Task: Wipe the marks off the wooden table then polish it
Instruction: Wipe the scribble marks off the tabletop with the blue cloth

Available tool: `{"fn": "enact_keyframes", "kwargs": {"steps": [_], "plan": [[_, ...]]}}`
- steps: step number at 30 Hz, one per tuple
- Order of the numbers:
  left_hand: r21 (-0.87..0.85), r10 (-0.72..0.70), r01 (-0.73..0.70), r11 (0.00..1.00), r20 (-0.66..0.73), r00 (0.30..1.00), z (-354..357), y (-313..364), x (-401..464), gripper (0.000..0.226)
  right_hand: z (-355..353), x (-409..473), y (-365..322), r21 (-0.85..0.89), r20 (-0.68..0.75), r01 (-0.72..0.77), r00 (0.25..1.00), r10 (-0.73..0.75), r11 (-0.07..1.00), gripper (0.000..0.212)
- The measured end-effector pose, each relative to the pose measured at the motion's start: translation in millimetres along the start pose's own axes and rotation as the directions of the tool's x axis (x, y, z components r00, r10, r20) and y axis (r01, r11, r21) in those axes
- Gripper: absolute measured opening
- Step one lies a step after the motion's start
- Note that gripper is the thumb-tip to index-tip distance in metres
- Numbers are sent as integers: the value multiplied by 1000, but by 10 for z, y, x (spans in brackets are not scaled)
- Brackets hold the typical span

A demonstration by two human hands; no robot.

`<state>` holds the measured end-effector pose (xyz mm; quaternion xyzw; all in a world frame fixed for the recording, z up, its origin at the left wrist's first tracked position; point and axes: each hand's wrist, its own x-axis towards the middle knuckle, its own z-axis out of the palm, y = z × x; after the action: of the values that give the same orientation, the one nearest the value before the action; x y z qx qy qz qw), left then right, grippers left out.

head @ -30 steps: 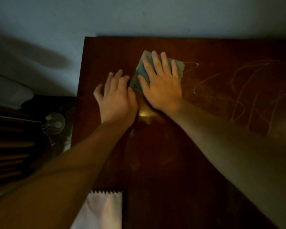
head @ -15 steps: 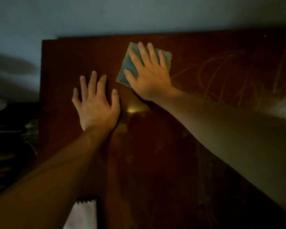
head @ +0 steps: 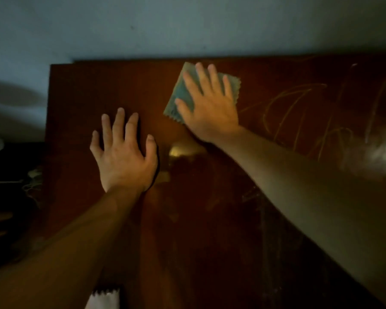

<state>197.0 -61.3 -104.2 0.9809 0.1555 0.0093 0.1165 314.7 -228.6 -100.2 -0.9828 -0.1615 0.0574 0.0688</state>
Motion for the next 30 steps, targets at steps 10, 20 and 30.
{"fn": "enact_keyframes", "kwargs": {"steps": [10, 20, 30], "plan": [[30, 9, -8, 1000, -20, 1000, 31, -20, 2, 59, 151, -1183, -29, -9, -32, -46, 998, 46, 999, 69], [10, 10, -10, 1000, -18, 1000, 30, -38, 17, 58, -22, 158, 158, -3, 3, 27, 1000, -27, 1000, 67], [4, 12, -12, 1000, -18, 1000, 21, -35, 13, 58, 111, -674, 28, -33, -60, 80, 995, -81, 996, 68]]}}
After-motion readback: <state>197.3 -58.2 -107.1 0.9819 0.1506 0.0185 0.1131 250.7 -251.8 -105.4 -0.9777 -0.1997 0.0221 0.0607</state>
